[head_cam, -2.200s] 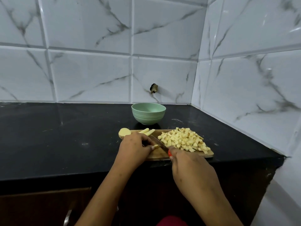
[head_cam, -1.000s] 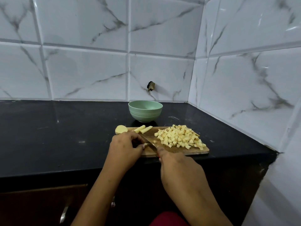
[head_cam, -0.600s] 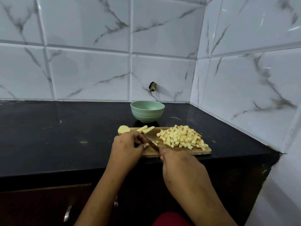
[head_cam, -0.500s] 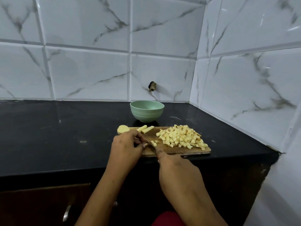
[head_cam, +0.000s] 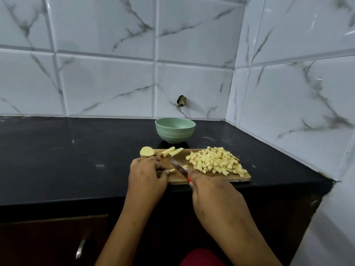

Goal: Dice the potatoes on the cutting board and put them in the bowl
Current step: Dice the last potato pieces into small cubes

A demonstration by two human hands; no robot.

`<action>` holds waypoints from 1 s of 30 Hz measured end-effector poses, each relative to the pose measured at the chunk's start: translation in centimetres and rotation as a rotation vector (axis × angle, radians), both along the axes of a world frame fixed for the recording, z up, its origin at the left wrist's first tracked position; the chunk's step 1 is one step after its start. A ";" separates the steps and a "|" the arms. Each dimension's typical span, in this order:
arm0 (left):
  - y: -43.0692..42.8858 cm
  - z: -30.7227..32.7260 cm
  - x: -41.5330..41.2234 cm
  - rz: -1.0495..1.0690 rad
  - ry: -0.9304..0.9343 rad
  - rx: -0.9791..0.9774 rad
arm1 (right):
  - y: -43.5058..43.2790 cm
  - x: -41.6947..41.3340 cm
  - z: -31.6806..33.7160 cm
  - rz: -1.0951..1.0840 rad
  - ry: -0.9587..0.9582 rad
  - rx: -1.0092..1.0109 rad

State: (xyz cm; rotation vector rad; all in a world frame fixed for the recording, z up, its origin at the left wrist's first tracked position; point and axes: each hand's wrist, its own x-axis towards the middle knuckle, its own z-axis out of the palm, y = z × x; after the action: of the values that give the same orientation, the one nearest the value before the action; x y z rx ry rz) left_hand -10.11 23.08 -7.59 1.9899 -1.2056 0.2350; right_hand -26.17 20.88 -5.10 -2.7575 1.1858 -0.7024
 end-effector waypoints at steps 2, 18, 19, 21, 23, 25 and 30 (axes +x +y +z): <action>0.0 0.1 0.0 0.001 0.015 -0.019 | 0.1 0.1 -0.2 0.019 0.008 0.018; -0.7 0.1 0.5 -0.004 -0.003 -0.051 | 0.1 0.8 -0.5 0.001 0.085 -0.008; -1.0 0.2 0.5 -0.001 -0.020 -0.037 | -0.2 0.4 -0.5 -0.022 0.053 -0.016; -1.8 0.7 0.3 0.000 -0.080 0.009 | -1.1 -0.4 -0.4 -0.097 -0.008 -0.015; -3.0 1.4 0.1 0.002 -0.144 0.063 | -2.1 -1.1 0.0 -0.150 -0.057 0.003; -4.5 2.1 0.0 -0.020 -0.234 0.121 | -3.0 -1.7 0.6 -0.147 -0.101 0.063; -6.3 3.5 0.7 -0.094 -0.320 0.186 | -3.2 -2.7 0.1 -0.031 -0.199 0.215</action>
State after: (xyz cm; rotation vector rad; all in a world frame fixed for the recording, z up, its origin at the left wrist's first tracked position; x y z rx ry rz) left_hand -9.41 16.78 -4.07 2.1027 -1.5685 0.4202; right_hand -28.92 17.66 -4.97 -2.4374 1.1872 -0.7805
